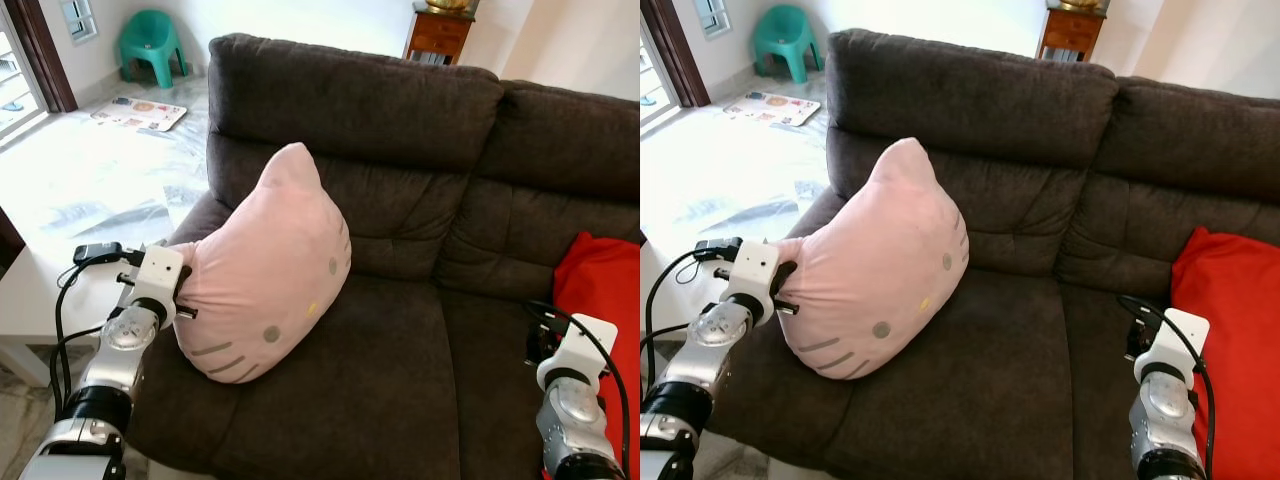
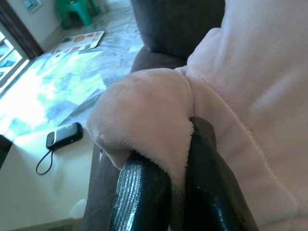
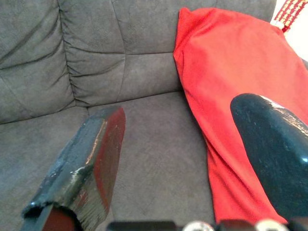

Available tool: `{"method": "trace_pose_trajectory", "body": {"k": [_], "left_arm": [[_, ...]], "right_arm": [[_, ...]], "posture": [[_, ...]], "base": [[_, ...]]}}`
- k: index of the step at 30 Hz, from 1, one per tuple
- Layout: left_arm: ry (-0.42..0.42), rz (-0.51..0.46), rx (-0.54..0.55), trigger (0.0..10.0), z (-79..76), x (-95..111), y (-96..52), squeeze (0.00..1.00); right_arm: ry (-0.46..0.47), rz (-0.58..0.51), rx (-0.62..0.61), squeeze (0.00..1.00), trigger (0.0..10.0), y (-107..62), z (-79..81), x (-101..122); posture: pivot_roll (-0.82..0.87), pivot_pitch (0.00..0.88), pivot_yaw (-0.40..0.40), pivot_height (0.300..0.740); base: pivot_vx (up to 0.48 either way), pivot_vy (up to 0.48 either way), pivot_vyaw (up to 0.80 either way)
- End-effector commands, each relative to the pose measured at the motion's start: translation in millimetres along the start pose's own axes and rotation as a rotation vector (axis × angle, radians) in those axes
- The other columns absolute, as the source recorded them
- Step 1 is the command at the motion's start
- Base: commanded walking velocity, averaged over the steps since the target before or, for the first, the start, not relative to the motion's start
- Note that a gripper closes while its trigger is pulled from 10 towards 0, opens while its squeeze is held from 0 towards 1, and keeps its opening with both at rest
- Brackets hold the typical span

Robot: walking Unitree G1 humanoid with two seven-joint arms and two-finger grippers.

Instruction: Move the pillow to the sofa from floor

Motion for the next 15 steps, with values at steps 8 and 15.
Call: {"method": "trace_pose_trajectory", "body": {"k": [8, 15], "left_arm": [[-0.033, 0.010, 0.056, 10.0, 7.7, -3.1, 1.1, 1.00], [-0.035, 0.008, 0.057, 10.0, 8.0, -4.2, 1.0, 1.00]], "right_arm": [[-0.001, -0.021, -0.021, 0.00, 10.0, 3.9, -5.7, 8.7], [-0.001, -0.020, -0.026, 0.00, 10.0, 4.1, -5.9, 8.4]], "posture": [[0.08, 0.000, -0.128, 0.740], [0.08, 0.000, -0.125, 0.740]], "base": [[0.000, 0.000, 0.00], [0.000, 0.000, 0.00]]}}
Point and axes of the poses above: a point about 5 cm out from each wrist's last joint towards the gripper, its own y axis pointing out of the wrist towards the gripper, its own x axis along the axis of the wrist's last joint, z = x × y, the point moved 3 cm from there along y, pointing out of the wrist towards the gripper, and after that the axes turned 15 degrees about y, right-handed, at the moved point
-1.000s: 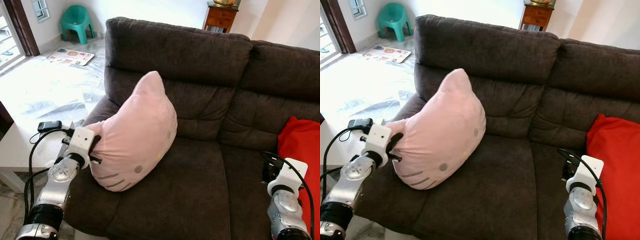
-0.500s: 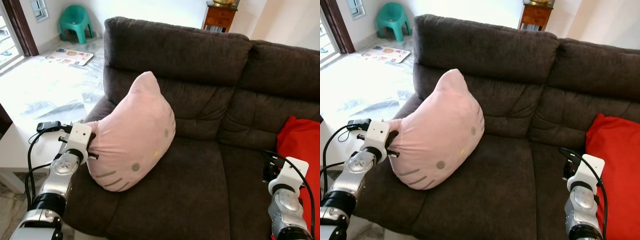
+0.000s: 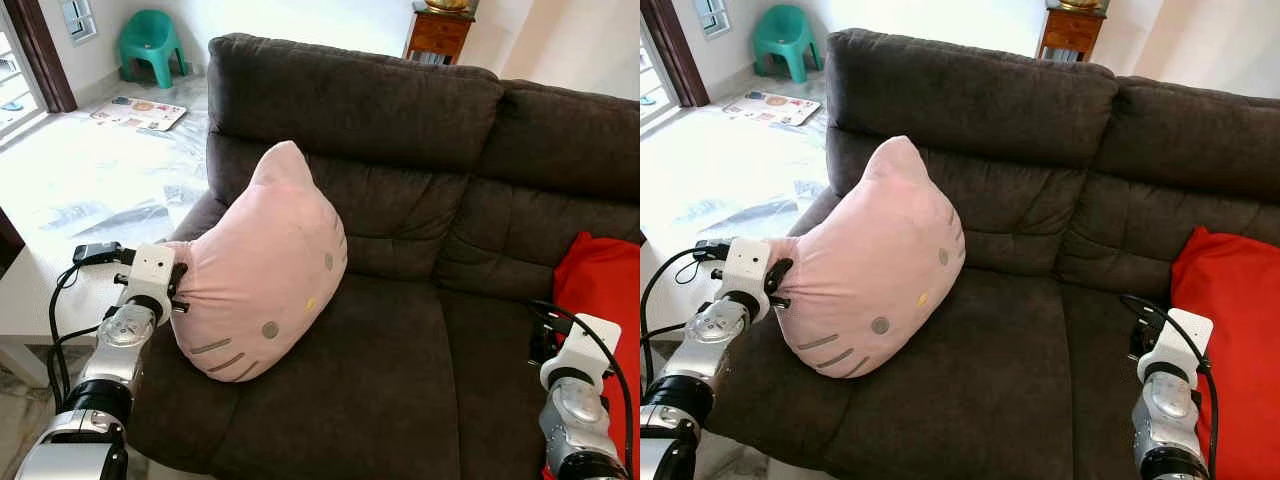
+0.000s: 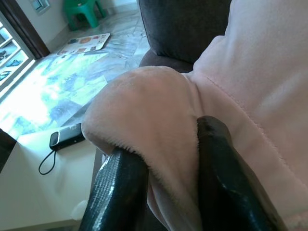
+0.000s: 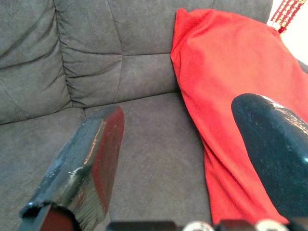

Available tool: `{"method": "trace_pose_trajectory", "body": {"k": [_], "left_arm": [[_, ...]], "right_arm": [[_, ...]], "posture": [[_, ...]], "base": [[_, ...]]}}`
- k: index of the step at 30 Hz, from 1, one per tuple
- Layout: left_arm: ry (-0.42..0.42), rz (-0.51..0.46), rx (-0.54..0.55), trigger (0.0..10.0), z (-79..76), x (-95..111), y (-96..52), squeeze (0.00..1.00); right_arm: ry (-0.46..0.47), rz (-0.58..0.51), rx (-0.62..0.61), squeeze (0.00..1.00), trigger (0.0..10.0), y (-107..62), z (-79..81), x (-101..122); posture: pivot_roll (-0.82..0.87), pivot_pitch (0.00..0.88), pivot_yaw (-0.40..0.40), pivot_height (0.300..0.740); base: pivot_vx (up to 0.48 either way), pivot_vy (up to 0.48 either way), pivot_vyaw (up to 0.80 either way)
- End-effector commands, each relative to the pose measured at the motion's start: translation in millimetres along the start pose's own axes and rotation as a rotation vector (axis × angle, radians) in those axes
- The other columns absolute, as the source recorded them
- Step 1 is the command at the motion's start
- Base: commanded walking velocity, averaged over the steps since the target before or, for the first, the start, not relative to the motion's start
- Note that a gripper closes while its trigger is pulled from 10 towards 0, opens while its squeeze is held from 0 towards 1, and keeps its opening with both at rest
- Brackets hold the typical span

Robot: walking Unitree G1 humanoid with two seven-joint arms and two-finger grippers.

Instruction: Move the pillow to the sofa from floor

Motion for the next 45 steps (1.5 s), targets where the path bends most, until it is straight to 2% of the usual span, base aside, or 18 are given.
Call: {"method": "trace_pose_trajectory", "body": {"k": [1, 11, 16, 17, 22, 30, 31, 33, 34, 39, 41, 43, 45], "left_arm": [[-0.022, 0.021, 0.033, 10.0, 6.3, -5, -0.3, 1.00], [-0.078, 0.017, 0.077, 10.0, 7.6, -8, -3.0, 1.00], [-0.112, -0.030, 0.116, 10.0, 10.1, -3, -5.7, 1.00], [-0.138, -0.070, 0.128, 10.0, 11.2, 3, -7.5, 1.00], [-0.156, -0.115, 0.130, 10.0, 13.2, 11, -10.2, 1.00], [-0.175, -0.131, 0.122, 10.0, 8.6, 12, -17.2, 1.00], [-0.177, -0.114, 0.127, 10.0, 7.0, 5, -20.8, 0.00], [-0.175, -0.085, 0.143, 10.0, 5.6, -4, -25.5, 0.00], [-0.179, -0.042, 0.167, 10.0, 3.8, -18, -32.3, 0.00], [-0.177, 0.030, 0.241, 10.0, 5.4, -40, -47.2, 0.00], [-0.139, 0.101, 0.294, 10.0, 7.3, -58, -59.7, 0.00], [-0.154, 0.180, 0.330, 10.0, 6.6, -77, -70.6, 0.00], [-0.149, 0.247, 0.300, 10.0, -2.1, -93, -76.3, 0.00]], "right_arm": [[0.002, -0.018, -0.017, 0.00, 10.0, 2.8, -4.6, 7], [0.002, -0.012, -0.032, 0.00, 10.0, 1.7, -8.7, 4], [0.004, -0.014, -0.030, 0.00, 10.0, 1.6, -8.4, 4], [0.004, -0.013, -0.030, 0.00, 10.0, 1.6, -8.5, 4], [0.004, -0.012, -0.027, 0.00, 10.0, 2.1, -6.5, 4], [0.004, -0.005, -0.020, 0.00, 10.0, 1.3, -4.9, 2], [0.003, 0.000, -0.016, 0.00, 10.0, 0.3, -5.0, -1], [0.002, 0.008, -0.012, 0.00, 10.0, -1.3, -6.1, -4], [0.002, 0.023, -0.013, 0.00, 10.0, -3.3, -8.9, -9], [0.000, 0.054, -0.032, 0.00, 10.0, -7.2, -16.3, -19], [-0.015, 0.087, -0.043, 0.00, 10.0, -10.8, -22.2, -27], [-0.037, 0.141, -0.056, 0.00, 10.0, -15.5, -27.8, -39], [-0.059, 0.213, -0.070, 0.00, 10.0, -22.9, -34.2, -56]], "posture": [[0.08, 0.000, -0.124, 0.740], [0.08, 0.000, -0.118, 0.740], [0.08, 0.000, -0.116, 0.740], [0.08, 0.000, -0.117, 0.740], [0.09, 0.000, -0.119, 0.740], [0.09, 0.000, -0.119, 0.740], [0.09, 0.000, -0.119, 0.740], [0.09, 0.000, -0.118, 0.740], [0.09, 0.000, -0.114, 0.740], [0.09, 0.000, -0.112, 0.740], [0.10, 0.000, -0.114, 0.740], [0.10, 0.000, -0.112, 0.740], [0.09, 0.000, -0.112, 0.740]], "base": [[0.000, 0.000, 0.00], [0.000, 0.000, 0.00], [0.000, 0.000, 0.00], [0.000, 0.000, 0.00], [0.000, 0.000, 0.00], [0.000, 0.000, 0.00], [0.000, 0.000, 0.00], [0.000, 0.000, 0.00], [0.000, 0.000, 0.00], [0.000, 0.000, 0.00], [0.000, 0.000, 0.00], [0.000, 0.000, 0.00], [0.000, 0.000, 0.00]]}}
Point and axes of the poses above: a point about 5 cm out from each wrist's last joint towards the gripper, its own y axis pointing out of the wrist towards the gripper, its own x axis along the axis of the wrist's last joint, z = x × y, the point moved 3 cm from there along y, pointing out of the wrist towards the gripper, and after that the axes turned 15 degrees about y, right-handed, at the moved point
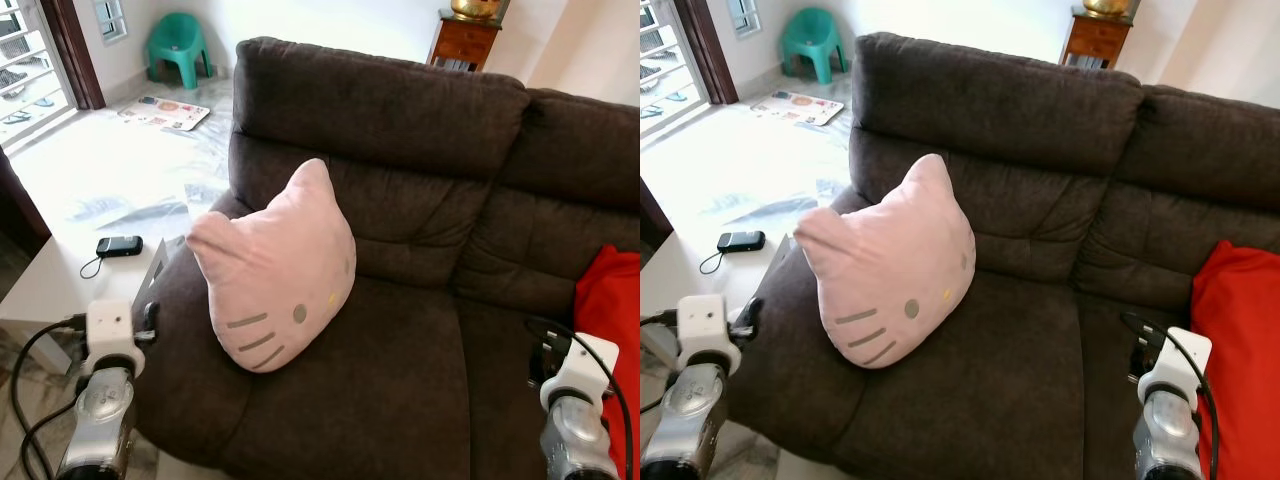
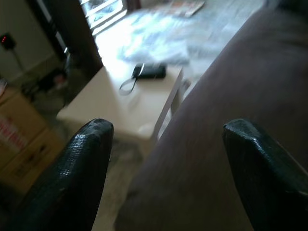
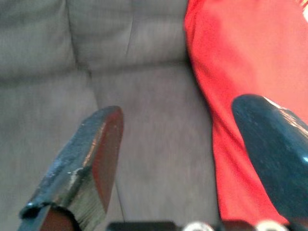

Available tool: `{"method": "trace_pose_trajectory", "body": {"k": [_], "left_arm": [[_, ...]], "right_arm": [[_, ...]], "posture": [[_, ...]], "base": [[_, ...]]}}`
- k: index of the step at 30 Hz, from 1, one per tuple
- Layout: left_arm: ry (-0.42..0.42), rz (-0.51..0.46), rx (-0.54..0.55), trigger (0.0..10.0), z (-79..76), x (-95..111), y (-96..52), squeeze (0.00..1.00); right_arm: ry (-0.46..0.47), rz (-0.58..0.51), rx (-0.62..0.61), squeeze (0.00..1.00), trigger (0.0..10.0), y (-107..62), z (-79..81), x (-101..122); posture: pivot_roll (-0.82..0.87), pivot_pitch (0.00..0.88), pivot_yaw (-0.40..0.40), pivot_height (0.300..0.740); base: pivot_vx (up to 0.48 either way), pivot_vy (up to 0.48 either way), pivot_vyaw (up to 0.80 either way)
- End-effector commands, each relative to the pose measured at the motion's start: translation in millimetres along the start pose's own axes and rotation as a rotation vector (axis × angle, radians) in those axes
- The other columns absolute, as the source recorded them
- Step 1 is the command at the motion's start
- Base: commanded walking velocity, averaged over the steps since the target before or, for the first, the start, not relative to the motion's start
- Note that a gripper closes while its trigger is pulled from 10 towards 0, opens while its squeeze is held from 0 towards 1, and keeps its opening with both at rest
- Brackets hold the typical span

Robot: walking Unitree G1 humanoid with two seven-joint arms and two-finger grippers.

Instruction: Move the pillow to the sofa from floor

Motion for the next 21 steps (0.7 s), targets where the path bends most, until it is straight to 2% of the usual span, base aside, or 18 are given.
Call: {"method": "trace_pose_trajectory", "body": {"k": [1, 2, 3, 4, 6, 10, 12, 13, 16, 21], "left_arm": [[0.018, 0.065, -0.019, 10.0, -5.8, -16, -3.8, 0.00], [0.028, 0.120, -0.074, 10.0, -15.9, -29, -7.3, 0.00], [0.028, 0.136, -0.114, 10.0, -23.0, -34, -9.2, 0.00], [0.028, 0.145, -0.138, 10.0, -27.7, -37, -11.0, 0.00], [0.009, 0.177, -0.177, 10.0, -34.6, -44, -13.9, 0.00], [0.024, 0.271, -0.205, 10.0, -36.7, -63, -18.9, 0.00], [0.005, 0.373, -0.213, 10.0, -35.5, -81, -26.0, 0.00], [0.005, 0.373, -0.213, 10.0, -35.5, -81, -26.0, 0.00], [-0.022, 0.453, -0.244, 10.0, -39.4, -97, -36.1, 0.00], [-0.056, 0.514, -0.249, 10.0, -41.3, -108, -44.1, 0.00]], "right_arm": [[-0.026, 0.075, -0.017, 0.00, 10.0, -4.4, -7.8, -17], [-0.035, 0.144, -0.042, 0.00, 10.0, -10.7, -16.2, -35], [-0.063, 0.196, -0.069, 0.00, 10.0, -15.5, -23.8, -47], [-0.084, 0.231, -0.087, 0.00, 10.0, -19.2, -29.1, -55], [-0.070, 0.286, -0.114, 0.00, 10.0, -26.2, -36.7, -68], [-0.046, 0.396, -0.118, 0.00, 10.0, -41.6, -39.9, -96], [-0.042, 0.458, -0.112, 0.00, 10.0, -52.4, -39.1, -113], [-0.042, 0.458, -0.112, 0.00, 10.0, -52.4, -39.1, -113], [0.008, 0.489, -0.130, 0.00, 10.0, -60.0, -38.1, -124], [0.026, 0.493, -0.103, 0.00, 10.0, -62.3, -32.2, -128]], "posture": [[0.09, 0.000, -0.111, 0.740], [0.09, 0.000, -0.110, 0.740], [0.09, 0.000, -0.108, 0.740], [0.09, 0.000, -0.106, 0.740], [0.09, 0.000, -0.098, 0.740], [0.07, 0.000, -0.082, 0.740], [0.07, 0.000, -0.066, 0.740], [0.07, 0.000, -0.066, 0.740], [0.05, 0.000, -0.037, 0.740], [0.02, 0.000, -0.018, 0.740]], "base": [[0.000, 0.000, 0.00], [0.000, 0.000, 0.00], [0.000, 0.000, 0.00], [0.000, 0.000, 0.00], [0.000, 0.000, 0.00], [0.000, 0.000, 0.00], [0.000, 0.000, 0.00], [0.000, 0.000, 0.00], [0.000, 0.000, 0.00], [0.000, 0.000, 0.00]]}}
Point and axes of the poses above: a point about 5 cm out from each wrist's last joint towards the gripper, its own y axis pointing out of the wrist towards the gripper, its own x axis along the axis of the wrist's last joint, z = x × y, the point moved 3 cm from there along y, pointing out of the wrist towards the gripper, and after that the axes turned 15 degrees about y, right-handed, at the moved point
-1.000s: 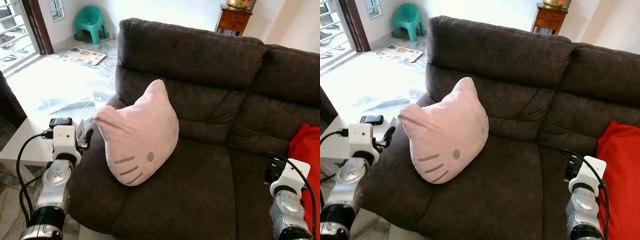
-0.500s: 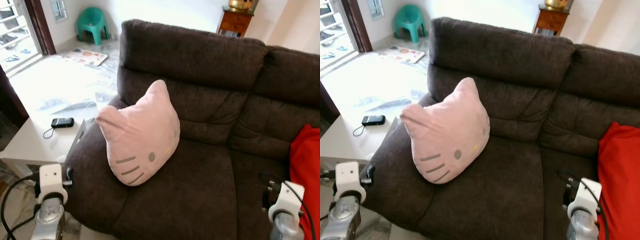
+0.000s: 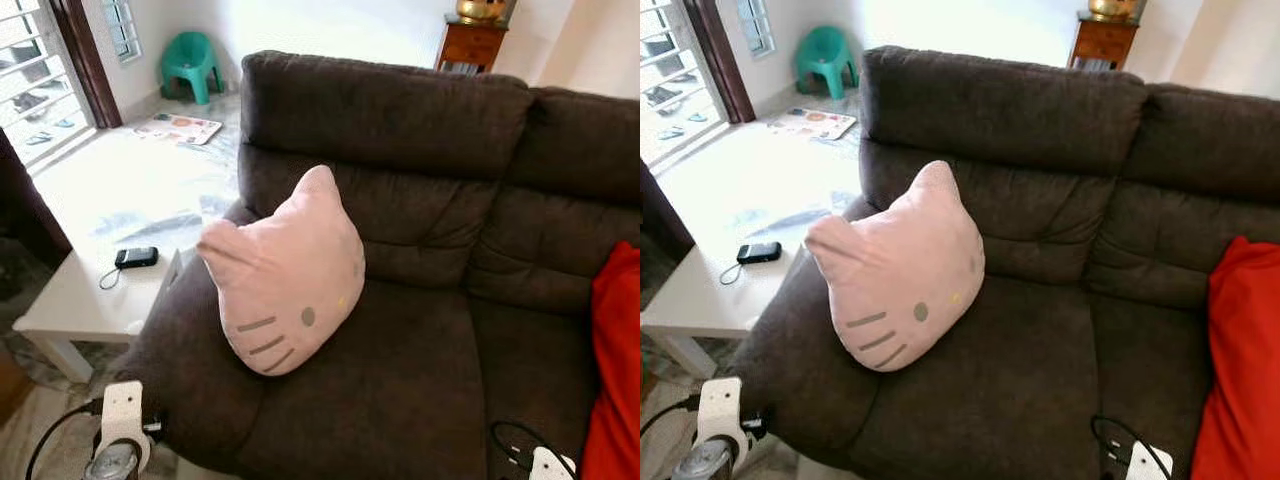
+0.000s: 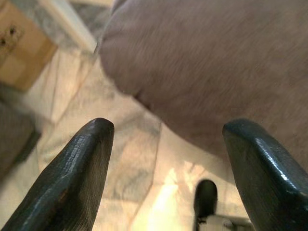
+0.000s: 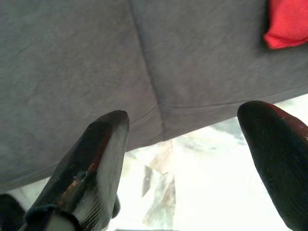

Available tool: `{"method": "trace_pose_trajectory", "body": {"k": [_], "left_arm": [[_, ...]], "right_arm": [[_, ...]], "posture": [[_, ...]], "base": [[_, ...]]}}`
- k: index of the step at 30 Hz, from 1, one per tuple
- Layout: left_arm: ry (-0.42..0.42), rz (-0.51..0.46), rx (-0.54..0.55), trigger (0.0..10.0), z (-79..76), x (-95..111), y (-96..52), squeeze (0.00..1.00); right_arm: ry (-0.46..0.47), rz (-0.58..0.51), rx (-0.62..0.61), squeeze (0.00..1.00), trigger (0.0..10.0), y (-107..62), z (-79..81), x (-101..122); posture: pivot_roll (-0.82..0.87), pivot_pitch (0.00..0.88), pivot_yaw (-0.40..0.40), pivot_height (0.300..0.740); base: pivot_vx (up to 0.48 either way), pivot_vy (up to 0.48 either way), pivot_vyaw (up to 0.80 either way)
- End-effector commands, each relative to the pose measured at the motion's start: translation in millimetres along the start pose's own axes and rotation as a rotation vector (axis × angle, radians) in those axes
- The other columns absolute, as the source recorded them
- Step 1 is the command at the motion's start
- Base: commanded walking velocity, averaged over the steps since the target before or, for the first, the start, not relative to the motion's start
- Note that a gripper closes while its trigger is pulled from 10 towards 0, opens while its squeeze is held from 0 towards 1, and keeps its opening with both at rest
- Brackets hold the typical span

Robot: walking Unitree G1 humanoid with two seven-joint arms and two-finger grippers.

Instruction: Move the pillow to the sofa from floor

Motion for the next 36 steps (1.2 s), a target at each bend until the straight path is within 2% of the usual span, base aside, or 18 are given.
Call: {"method": "trace_pose_trajectory", "body": {"k": [1, 4, 11, 28, 36], "left_arm": [[-0.025, 0.039, -0.016, 10.0, -3.1, -7, -0.7, 0.00], [-0.048, 0.065, -0.009, 10.0, -3.0, -11, -0.8, 0.00], [-0.035, 0.107, -0.013, 10.0, -8.3, -17, -1.4, 0.00], [-0.047, 0.192, -0.020, 10.0, -13.9, -51, -13.0, 0.00], [-0.038, 0.198, -0.021, 10.0, -10.9, -53, -13.7, 0.00]], "right_arm": [[0.010, -0.003, 0.017, 0.00, 10.0, 0.0, 2.4, 1], [0.006, 0.012, 0.050, 0.00, 10.0, -0.5, 6.7, -3], [0.006, 0.010, 0.050, 0.00, 10.0, -0.1, 5.5, -1], [-0.021, -0.004, 0.075, 0.00, 10.0, 1.0, 13.5, 7], [-0.032, 0.001, 0.072, 0.00, 10.0, 1.1, 13.6, 6]], "posture": [[0.02, 0.000, -0.018, 0.740], [0.01, 0.000, -0.018, 0.740], [0.01, 0.000, -0.035, 0.740], [0.04, 0.000, -0.062, 0.740], [0.04, 0.000, -0.059, 0.740]], "base": [[0.000, 0.000, 0.00], [0.000, 0.000, 0.00], [0.000, 0.000, 0.00], [0.000, 0.000, 0.00], [-0.289, 0.000, 0.00]]}}
Point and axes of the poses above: a point about 5 cm out from each wrist's last joint towards the gripper, its own y axis pointing out of the wrist towards the gripper, its own x axis along the axis of the wrist's last joint, z = x × y, the point moved 3 cm from there along y, pointing out of the wrist towards the gripper, and after that the axes turned 15 degrees about y, right-handed, at the moved point
